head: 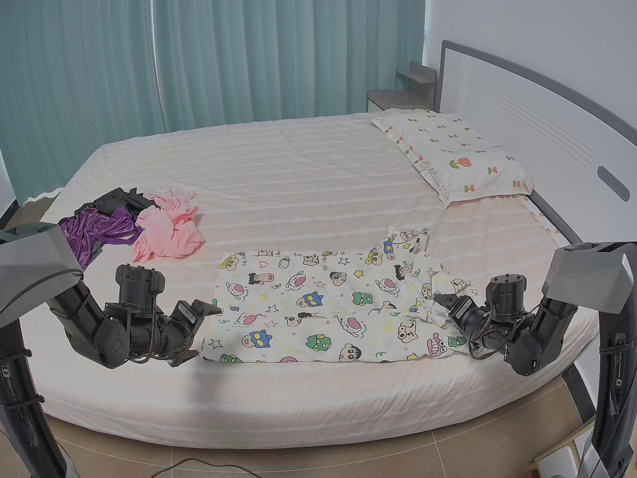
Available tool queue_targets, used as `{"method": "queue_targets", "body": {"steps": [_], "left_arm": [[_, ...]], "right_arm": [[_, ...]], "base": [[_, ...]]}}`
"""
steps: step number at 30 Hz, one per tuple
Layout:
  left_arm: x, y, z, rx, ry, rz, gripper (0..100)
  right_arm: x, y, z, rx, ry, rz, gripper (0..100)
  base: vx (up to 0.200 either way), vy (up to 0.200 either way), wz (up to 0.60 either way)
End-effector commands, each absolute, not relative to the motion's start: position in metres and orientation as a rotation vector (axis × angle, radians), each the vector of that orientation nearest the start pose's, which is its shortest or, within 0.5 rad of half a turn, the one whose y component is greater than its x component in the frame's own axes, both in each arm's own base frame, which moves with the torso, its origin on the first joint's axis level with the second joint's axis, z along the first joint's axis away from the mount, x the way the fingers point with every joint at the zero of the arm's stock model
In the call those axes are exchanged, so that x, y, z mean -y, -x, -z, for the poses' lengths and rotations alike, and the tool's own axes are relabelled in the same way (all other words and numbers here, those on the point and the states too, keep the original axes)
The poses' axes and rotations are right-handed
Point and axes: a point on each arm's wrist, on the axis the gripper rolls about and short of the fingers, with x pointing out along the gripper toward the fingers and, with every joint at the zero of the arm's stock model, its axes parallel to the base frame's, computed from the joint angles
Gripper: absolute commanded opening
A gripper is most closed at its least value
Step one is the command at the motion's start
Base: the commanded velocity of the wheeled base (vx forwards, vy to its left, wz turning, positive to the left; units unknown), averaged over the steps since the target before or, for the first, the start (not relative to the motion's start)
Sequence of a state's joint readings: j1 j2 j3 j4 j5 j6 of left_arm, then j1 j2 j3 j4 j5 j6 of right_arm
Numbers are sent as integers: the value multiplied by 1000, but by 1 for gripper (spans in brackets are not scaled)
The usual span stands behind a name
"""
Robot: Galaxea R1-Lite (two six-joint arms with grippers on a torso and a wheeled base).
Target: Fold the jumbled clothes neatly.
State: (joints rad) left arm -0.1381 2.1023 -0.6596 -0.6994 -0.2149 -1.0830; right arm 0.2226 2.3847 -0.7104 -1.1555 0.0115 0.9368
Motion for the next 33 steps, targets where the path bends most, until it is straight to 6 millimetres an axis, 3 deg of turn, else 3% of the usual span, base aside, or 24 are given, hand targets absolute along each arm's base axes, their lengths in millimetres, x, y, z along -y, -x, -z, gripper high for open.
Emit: {"method": "queue_targets", "body": {"steps": [1, 13, 14, 26, 33], "left_arm": [[49, -321, -25, -858, 1046, -103, 100], [49, -321, -25, -856, 1046, -103, 100], [49, -321, -25, -857, 1046, -104, 100], [49, -321, -24, -858, 1046, -103, 100], [48, -322, -25, -853, 1048, -105, 100]], "right_arm": [[-84, -354, 29, -605, -844, 31, 100], [-87, -372, 23, -639, -840, 56, 100], [-88, -372, 23, -640, -840, 55, 0], [-86, -367, 22, -620, -822, 109, 0], [-95, -364, 1, -524, -796, 154, 0]], "base": [[0, 0, 0], [0, 0, 0], [0, 0, 0], [0, 0, 0], [0, 0, 0]]}}
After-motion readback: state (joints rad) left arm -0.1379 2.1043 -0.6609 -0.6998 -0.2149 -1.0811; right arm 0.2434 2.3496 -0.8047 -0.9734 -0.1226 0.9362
